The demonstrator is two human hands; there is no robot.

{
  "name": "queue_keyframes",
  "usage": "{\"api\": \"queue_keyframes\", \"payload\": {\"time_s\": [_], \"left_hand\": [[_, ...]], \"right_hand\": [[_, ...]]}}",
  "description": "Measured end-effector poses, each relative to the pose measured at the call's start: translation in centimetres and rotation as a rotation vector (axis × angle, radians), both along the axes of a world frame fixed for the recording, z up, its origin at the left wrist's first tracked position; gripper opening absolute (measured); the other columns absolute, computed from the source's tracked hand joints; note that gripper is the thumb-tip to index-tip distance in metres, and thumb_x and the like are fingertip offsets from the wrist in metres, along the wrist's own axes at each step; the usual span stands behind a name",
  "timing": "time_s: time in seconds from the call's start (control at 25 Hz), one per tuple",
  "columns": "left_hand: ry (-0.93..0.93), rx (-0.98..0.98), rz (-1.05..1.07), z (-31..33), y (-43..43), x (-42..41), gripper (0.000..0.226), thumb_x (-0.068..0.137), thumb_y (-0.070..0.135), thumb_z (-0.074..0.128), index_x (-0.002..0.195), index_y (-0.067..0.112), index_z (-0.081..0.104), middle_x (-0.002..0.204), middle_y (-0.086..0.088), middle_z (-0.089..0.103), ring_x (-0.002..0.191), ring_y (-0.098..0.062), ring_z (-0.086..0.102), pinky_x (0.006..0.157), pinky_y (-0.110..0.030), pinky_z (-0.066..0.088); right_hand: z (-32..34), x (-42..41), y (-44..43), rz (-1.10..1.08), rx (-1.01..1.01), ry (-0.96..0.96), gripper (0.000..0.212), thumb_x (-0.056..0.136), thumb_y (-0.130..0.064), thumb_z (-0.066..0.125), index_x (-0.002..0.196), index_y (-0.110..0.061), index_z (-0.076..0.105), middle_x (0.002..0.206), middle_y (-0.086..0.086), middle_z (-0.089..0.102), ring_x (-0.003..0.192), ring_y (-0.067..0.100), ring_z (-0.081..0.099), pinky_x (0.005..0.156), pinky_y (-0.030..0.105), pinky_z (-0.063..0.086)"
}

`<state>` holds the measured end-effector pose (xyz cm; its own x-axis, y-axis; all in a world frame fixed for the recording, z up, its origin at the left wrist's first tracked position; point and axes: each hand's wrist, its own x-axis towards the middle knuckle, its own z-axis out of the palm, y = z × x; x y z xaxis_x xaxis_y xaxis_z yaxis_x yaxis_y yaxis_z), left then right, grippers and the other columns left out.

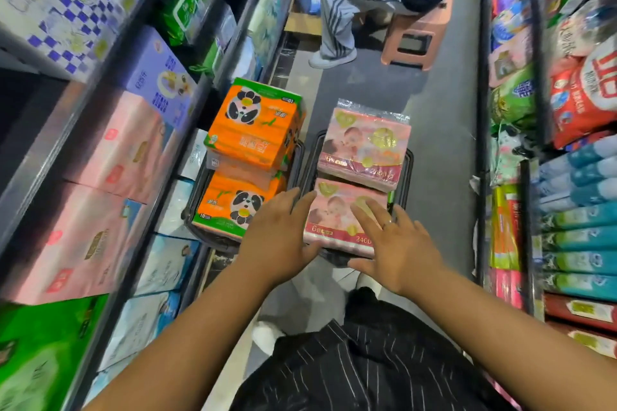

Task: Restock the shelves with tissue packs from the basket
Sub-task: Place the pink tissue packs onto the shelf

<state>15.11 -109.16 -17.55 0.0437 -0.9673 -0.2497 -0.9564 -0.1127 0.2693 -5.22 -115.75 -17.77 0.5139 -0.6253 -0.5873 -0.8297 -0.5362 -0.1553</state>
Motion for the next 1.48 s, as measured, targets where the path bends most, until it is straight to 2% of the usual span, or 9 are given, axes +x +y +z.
{"api": "queue_keyframes", "payload": {"time_s": [0.32, 0.48, 0.72, 1.04, 1.12, 1.2, 1.28, 1.36, 1.48], "left_hand": [[0.03, 0.098, 0.069, -5.1, -9.0, -3.7, 0.081, 0.088, 0.051, 0.057, 0.152, 0.019, 0.02, 0.156, -0.011, 0.026, 0.143, -0.026, 0.024, 0.115, -0.036, 0.022], [0.067, 0.126, 0.06, -9.0, -14.4, -2.9, 0.079, 0.089, 0.049, 0.059, 0.152, 0.019, 0.021, 0.155, -0.01, 0.028, 0.142, -0.027, 0.026, 0.114, -0.036, 0.024], [0.147, 0.195, 0.042, -19.1, -22.2, -1.0, 0.08, 0.087, 0.052, 0.062, 0.151, 0.024, 0.023, 0.156, -0.01, 0.025, 0.144, -0.029, 0.022, 0.114, -0.039, 0.025], [0.103, 0.107, 0.077, -29.7, -30.6, 1.2, 0.096, 0.078, 0.059, 0.067, 0.152, 0.02, 0.02, 0.158, -0.017, 0.009, 0.144, -0.036, 0.011, 0.114, -0.045, 0.019], [0.157, 0.133, 0.127, -31.6, -31.4, 1.5, 0.102, 0.074, 0.058, 0.073, 0.152, 0.025, 0.016, 0.159, -0.014, -0.002, 0.144, -0.038, 0.01, 0.114, -0.046, 0.024], [0.249, 0.143, 0.196, -33.4, -31.5, 1.8, 0.106, 0.069, 0.058, 0.077, 0.151, 0.03, 0.015, 0.159, -0.009, -0.01, 0.142, -0.039, 0.023, 0.112, -0.044, 0.033], [0.323, 0.132, 0.278, -34.7, -31.5, 2.0, 0.107, 0.063, 0.063, 0.078, 0.148, 0.042, 0.015, 0.159, -0.012, 0.004, 0.134, -0.037, 0.04, 0.104, -0.042, 0.044], [0.379, 0.11, 0.309, -35.2, -31.2, 2.1, 0.106, 0.06, 0.066, 0.077, 0.144, 0.05, 0.015, 0.152, -0.01, 0.029, 0.125, -0.031, 0.05, 0.094, -0.036, 0.049], [0.476, 0.07, 0.328, -35.2, -30.9, 2.5, 0.103, 0.065, 0.054, 0.082, 0.147, 0.045, 0.02, 0.144, -0.005, 0.036, 0.118, -0.011, 0.045, 0.092, -0.024, 0.039]], "right_hand": [[-4.4, -3.6, -9.0, -0.032, 0.055, 0.043, 0.086, 0.09, -0.072, 0.033, 0.152, -0.037, -0.014, 0.162, -0.006, -0.013, 0.148, 0.036, -0.004, 0.113, 0.059, 0.022], [-9.0, -3.5, -13.2, -0.154, 0.144, 0.078, 0.085, 0.091, -0.069, 0.036, 0.152, -0.038, -0.013, 0.162, -0.005, -0.014, 0.149, 0.035, -0.005, 0.112, 0.059, 0.021], [-19.3, -2.3, -18.0, -0.328, 0.073, 0.054, 0.086, 0.087, -0.074, 0.037, 0.154, -0.033, 0.001, 0.163, -0.002, 0.0, 0.146, 0.036, 0.012, 0.107, 0.058, 0.034], [-31.1, 0.4, -24.1, -0.469, -0.016, 0.043, 0.092, 0.086, -0.073, 0.039, 0.149, -0.039, -0.018, 0.155, -0.004, -0.035, 0.147, 0.039, -0.007, 0.105, 0.066, 0.03], [-32.5, 1.1, -24.4, -0.493, -0.051, 0.052, 0.093, 0.085, -0.075, 0.034, 0.148, -0.037, -0.023, 0.152, 0.0, -0.04, 0.146, 0.042, 0.0, 0.1, 0.061, 0.041], [-33.3, 1.6, -24.2, -0.488, -0.089, 0.054, 0.095, 0.084, -0.077, 0.029, 0.148, -0.032, -0.026, 0.15, 0.006, -0.043, 0.137, 0.047, 0.018, 0.085, 0.048, 0.051], [-33.9, 1.4, -23.9, -0.449, -0.14, 0.034, 0.096, 0.083, -0.079, 0.024, 0.147, -0.03, -0.027, 0.15, 0.01, -0.042, 0.123, 0.045, 0.03, 0.079, 0.044, 0.049], [-34.5, 0.7, -23.8, -0.437, -0.176, -0.021, 0.097, 0.08, -0.081, 0.026, 0.149, -0.033, -0.024, 0.154, 0.011, -0.035, 0.118, 0.042, 0.034, 0.088, 0.044, 0.044], [-35.1, -0.2, -23.9, -0.616, -0.158, -0.247, 0.097, 0.07, -0.077, 0.058, 0.15, -0.048, 0.012, 0.161, 0.006, -0.014, 0.125, 0.041, 0.032, 0.093, 0.047, 0.045]]}}
